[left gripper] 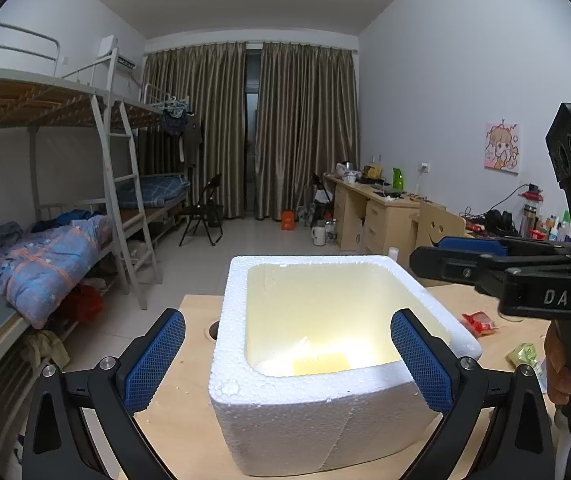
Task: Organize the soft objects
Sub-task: 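Move both open grippers away from the box back over the table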
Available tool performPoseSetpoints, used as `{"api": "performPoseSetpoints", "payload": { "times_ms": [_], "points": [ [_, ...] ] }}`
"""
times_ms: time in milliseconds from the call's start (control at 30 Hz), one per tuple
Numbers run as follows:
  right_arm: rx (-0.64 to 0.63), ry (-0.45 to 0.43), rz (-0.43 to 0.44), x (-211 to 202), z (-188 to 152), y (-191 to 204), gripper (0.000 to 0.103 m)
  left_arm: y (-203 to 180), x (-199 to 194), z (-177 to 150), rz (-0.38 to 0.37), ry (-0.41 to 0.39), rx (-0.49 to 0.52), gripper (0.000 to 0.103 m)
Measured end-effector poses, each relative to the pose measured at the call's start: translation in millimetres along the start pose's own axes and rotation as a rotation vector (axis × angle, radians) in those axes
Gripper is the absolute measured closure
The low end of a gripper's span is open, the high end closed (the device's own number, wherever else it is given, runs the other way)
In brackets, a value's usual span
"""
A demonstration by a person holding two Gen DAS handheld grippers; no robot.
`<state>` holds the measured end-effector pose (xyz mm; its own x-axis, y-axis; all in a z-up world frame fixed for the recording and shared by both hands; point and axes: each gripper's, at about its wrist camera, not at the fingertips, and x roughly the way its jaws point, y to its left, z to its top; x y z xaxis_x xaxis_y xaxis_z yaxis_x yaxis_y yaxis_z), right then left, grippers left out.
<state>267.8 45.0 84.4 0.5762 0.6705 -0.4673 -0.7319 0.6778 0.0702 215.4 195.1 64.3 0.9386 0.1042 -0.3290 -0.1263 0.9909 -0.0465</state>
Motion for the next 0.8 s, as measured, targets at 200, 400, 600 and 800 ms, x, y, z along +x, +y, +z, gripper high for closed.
{"api": "performPoseSetpoints", "payload": {
  "times_ms": [200, 400, 600, 800],
  "points": [
    [0.011, -0.031, -0.024, -11, 1, -4, 0.010, -2, 4, -2, -0.001, 0.005, 0.009, 0.000],
    [-0.007, -0.042, -0.030, -9, 0, 1, 0.000, -2, 6, -4, 0.004, 0.015, 0.004, 0.000],
    [0.001, -0.032, -0.022, -11, 1, 1, 0.000, -1, 0, -2, -0.003, 0.010, 0.009, 0.000],
    [0.001, -0.061, -0.046, -30, 0, 2, 0.000, -9, -11, 4, -0.002, 0.011, 0.011, 0.000]
  ]
}}
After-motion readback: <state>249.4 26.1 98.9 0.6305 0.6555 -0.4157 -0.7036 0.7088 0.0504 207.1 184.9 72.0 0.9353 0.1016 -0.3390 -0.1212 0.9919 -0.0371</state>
